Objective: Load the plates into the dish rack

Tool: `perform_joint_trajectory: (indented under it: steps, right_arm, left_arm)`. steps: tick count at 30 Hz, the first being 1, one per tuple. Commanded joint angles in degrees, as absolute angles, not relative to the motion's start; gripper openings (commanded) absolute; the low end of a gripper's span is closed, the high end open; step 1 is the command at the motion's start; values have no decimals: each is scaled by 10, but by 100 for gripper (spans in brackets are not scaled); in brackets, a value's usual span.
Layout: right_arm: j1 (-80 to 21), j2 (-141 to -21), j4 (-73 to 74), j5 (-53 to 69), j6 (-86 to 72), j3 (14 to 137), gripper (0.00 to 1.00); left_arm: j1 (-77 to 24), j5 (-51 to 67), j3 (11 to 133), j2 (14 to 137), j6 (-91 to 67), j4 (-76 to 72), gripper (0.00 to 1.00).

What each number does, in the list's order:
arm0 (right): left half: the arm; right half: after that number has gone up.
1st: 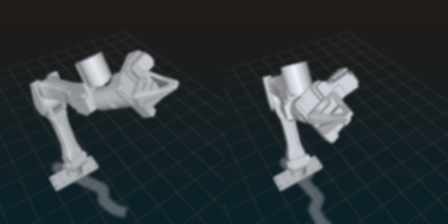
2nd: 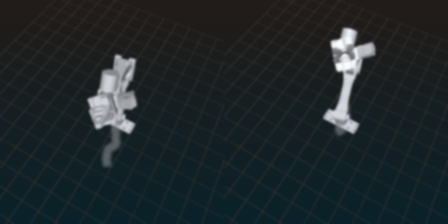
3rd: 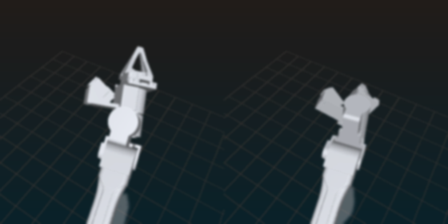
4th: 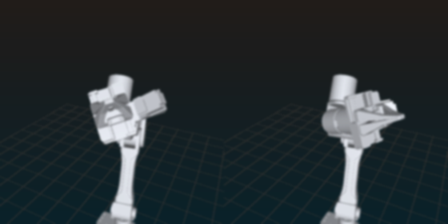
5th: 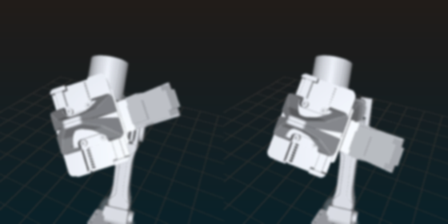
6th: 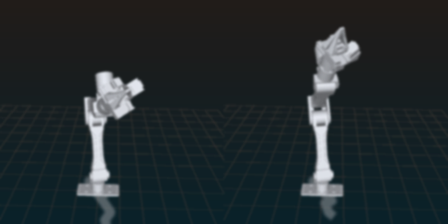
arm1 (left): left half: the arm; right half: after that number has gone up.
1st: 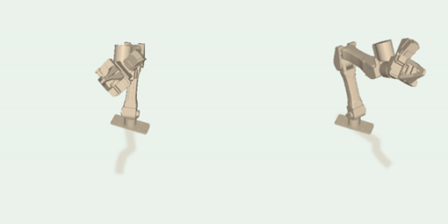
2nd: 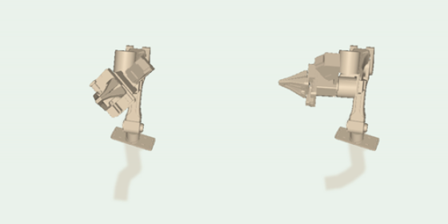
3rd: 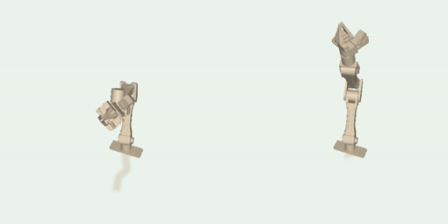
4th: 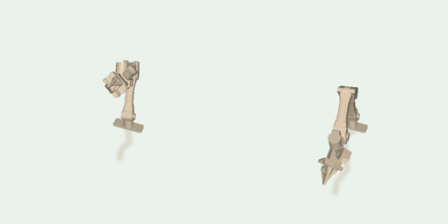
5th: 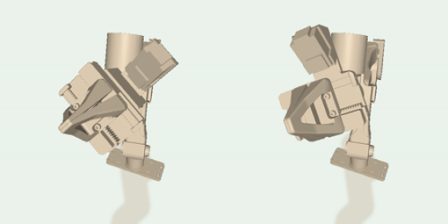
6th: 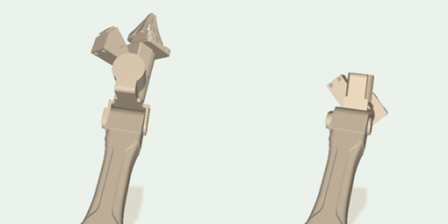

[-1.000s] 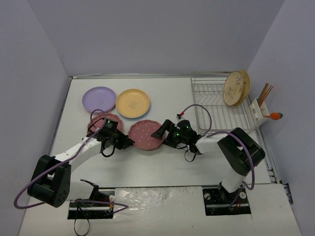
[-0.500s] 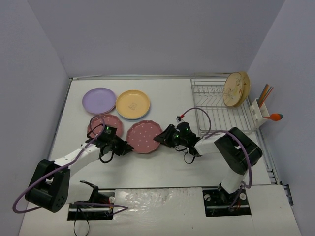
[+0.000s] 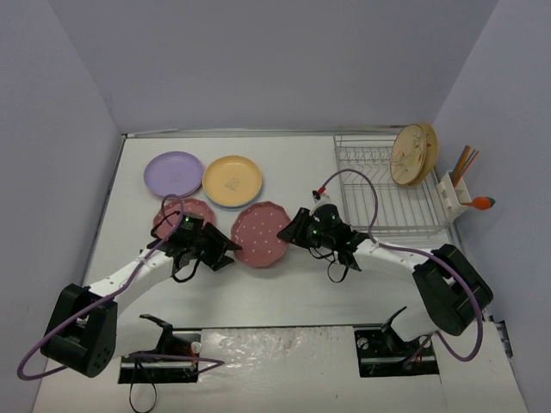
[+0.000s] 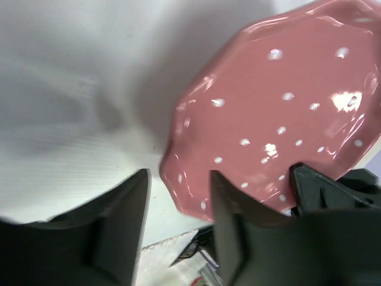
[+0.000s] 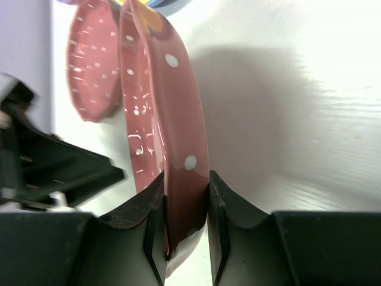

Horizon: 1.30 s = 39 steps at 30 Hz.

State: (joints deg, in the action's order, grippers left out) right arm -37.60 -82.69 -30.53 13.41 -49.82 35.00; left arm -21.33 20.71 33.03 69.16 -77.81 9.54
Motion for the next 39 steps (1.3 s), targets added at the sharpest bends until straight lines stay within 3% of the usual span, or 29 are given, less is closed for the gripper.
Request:
perform_joint_trajectory:
  steps: [1,3,6,12,19,24,28,39]
  right_arm:
    - [-377,-732,-245,87,-378,457,0]
    - [-372,-708,-189,60,-321,500,0]
    - [-361,-690,-117,27,-245,566,0]
    - [-278,-679,-33,-13,-117,666,0]
    - [-99,-696,-22,-6,-12,748,0]
    - [-20,-748,-72,-33,62,772,0]
    - [20,-799,-97,-46,98,825,0]
    - [57,-927,-166,-126,148,906,0]
  left_arm:
    - [-213,185,419,653,-719,122,54]
    - [-213,159,445,640,-690,158,71]
    - [-213,117,483,632,-641,212,84]
    - [-211,-8,564,617,-524,349,96]
    - [-196,-140,617,599,-382,454,97]
    - [-132,-113,601,582,-305,449,97]
    - [-54,-48,583,581,-253,428,97]
    - [-23,-67,537,599,-216,376,97]
